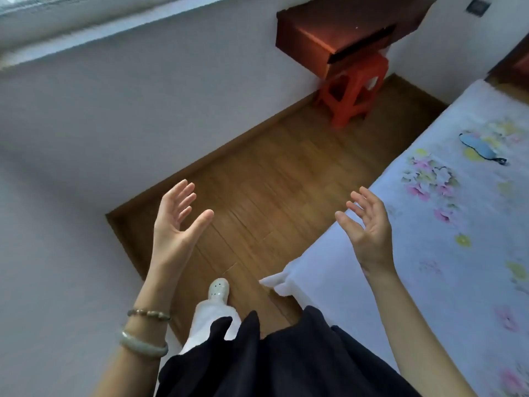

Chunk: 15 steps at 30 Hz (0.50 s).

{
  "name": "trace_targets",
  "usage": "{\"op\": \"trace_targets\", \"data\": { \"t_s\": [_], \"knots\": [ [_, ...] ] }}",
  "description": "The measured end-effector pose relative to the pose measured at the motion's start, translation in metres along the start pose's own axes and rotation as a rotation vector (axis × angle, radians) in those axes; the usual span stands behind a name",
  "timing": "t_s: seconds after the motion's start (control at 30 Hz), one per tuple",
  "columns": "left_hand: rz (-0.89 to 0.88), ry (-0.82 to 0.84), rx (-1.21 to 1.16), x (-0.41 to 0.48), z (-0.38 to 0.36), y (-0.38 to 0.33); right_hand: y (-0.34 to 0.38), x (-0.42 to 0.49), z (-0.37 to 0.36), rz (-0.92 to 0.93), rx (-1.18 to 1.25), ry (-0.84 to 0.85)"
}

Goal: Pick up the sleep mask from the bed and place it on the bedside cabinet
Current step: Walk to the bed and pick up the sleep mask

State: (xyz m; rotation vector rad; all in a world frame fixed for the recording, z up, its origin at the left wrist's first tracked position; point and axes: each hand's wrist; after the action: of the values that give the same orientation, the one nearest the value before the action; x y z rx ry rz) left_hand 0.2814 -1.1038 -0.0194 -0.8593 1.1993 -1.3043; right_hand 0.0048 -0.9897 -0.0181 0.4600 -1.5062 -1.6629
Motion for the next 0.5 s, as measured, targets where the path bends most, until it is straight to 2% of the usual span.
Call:
{"op": "trace_targets", "data": {
  "t_s": [0.23,0.5],
  "knots": [
    [-0.079,0.275,0.095,0.141,0.011,-0.041,0.012,0.054,-0.070,-0.049,0.048,-0.305],
    [-0.136,0.562,0.124,0.247,-0.060,-0.065,0.001,0.104,-0.073,-0.106,0.005,-0.577]
  ]
}}
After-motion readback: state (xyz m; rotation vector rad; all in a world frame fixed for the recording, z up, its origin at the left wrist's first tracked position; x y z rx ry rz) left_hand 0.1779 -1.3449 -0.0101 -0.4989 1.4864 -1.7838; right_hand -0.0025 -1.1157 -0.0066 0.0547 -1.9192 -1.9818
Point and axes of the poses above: each hand's wrist, its own x-axis towards the middle knuckle, its own z-axis out of the back of the hand, y = z × x, and after that the axes turned 15 degrees about z, right-handed
